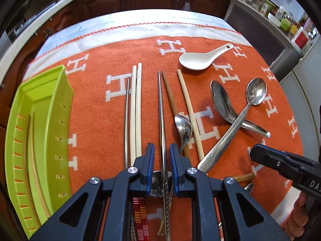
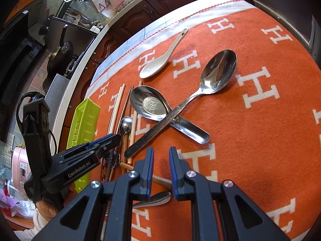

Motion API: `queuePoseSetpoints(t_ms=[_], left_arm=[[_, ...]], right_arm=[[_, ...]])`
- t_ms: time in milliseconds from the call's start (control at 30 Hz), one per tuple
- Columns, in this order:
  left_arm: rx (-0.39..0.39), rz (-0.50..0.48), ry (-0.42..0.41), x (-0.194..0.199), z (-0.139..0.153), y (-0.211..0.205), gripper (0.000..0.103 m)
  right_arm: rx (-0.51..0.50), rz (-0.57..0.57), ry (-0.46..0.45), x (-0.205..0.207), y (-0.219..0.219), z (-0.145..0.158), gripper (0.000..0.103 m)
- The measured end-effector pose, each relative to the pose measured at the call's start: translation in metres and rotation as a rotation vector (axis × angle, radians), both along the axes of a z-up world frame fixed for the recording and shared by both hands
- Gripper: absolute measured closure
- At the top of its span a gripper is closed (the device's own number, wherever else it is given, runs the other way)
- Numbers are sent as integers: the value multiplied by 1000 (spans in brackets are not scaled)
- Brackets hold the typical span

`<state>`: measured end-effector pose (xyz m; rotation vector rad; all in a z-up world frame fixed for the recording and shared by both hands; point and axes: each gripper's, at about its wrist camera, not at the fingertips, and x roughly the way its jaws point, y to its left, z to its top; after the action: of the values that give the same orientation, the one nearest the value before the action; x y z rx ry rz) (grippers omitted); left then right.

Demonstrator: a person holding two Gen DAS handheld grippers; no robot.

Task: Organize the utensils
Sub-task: 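Close the left tool on a metal chopstick while the right tool moves toward the spoons, then carry the metal chopstick with the left tool over the green tray while the right tool reaches into the pile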

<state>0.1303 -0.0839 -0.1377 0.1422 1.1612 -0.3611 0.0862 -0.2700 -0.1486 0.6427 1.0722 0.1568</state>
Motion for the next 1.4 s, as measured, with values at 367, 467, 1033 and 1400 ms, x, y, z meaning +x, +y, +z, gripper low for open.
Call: queuePoseSetpoints(t_ms=[367, 467, 1033, 1400], left_arm=[[-68, 62, -29, -1, 5, 13, 100], [-100, 69, -37, -2, 20, 20, 100], [-175, 244, -103, -20, 86, 131, 100], [-200, 306, -81, -26, 71, 170, 100]], right_arm=[[104, -118, 12, 8, -15, -12, 73], [106, -140, 11, 12, -14, -13, 73], [-118, -208, 7, 42, 22, -2, 77], [-303, -310, 129, 63, 50, 7, 79]])
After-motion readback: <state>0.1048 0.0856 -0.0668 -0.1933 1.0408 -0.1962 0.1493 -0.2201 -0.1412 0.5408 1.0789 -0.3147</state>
